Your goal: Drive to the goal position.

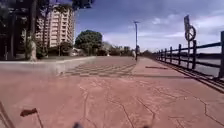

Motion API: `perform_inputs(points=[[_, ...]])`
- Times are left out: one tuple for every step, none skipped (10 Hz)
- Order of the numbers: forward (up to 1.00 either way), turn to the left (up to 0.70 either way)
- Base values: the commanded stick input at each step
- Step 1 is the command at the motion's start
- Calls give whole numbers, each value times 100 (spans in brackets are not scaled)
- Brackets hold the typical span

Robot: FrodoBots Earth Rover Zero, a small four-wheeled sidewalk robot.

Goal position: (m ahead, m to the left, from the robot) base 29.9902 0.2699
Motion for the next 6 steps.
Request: perform_inputs(points=[[70, 20], [70, 0], [70, 0], [70, 0], [70, 0], [70, 0]])
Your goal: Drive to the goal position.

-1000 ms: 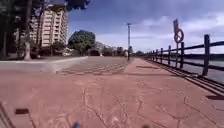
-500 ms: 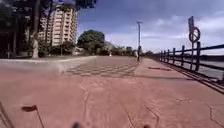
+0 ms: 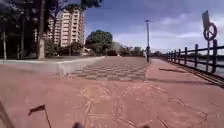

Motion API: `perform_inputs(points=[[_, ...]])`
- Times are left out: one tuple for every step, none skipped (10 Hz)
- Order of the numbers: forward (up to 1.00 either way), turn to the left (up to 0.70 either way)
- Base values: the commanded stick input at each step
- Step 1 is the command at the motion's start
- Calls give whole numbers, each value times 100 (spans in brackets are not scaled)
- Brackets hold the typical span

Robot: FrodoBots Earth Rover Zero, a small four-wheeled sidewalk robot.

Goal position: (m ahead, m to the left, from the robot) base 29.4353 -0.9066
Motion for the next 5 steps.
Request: perform_inputs(points=[[70, 0], [70, 0], [70, 0], [70, 0], [70, 0]])
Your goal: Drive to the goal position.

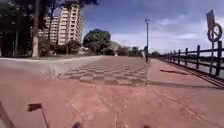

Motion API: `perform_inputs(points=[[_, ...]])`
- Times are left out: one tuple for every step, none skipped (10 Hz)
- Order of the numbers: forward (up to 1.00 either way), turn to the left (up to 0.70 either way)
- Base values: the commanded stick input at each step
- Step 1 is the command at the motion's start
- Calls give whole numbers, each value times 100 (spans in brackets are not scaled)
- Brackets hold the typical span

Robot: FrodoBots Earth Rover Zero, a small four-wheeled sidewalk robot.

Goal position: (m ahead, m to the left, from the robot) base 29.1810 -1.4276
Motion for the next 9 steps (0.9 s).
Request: perform_inputs(points=[[70, 0], [70, 0], [70, 0], [70, 0], [70, 0], [70, 0], [70, 0], [70, 0], [70, 0]])
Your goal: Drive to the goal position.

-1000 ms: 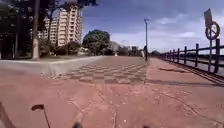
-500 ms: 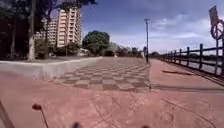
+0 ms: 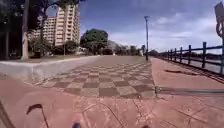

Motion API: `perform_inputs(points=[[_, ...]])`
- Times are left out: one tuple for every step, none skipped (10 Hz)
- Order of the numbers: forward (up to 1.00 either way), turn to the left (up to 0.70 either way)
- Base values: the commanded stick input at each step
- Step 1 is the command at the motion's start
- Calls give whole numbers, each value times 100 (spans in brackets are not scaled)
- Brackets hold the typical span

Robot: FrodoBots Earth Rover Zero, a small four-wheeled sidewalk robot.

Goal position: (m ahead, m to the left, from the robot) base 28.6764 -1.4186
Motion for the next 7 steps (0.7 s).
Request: perform_inputs(points=[[70, 0], [70, 0], [70, 0], [70, 0], [70, 0], [70, 0], [70, 0]])
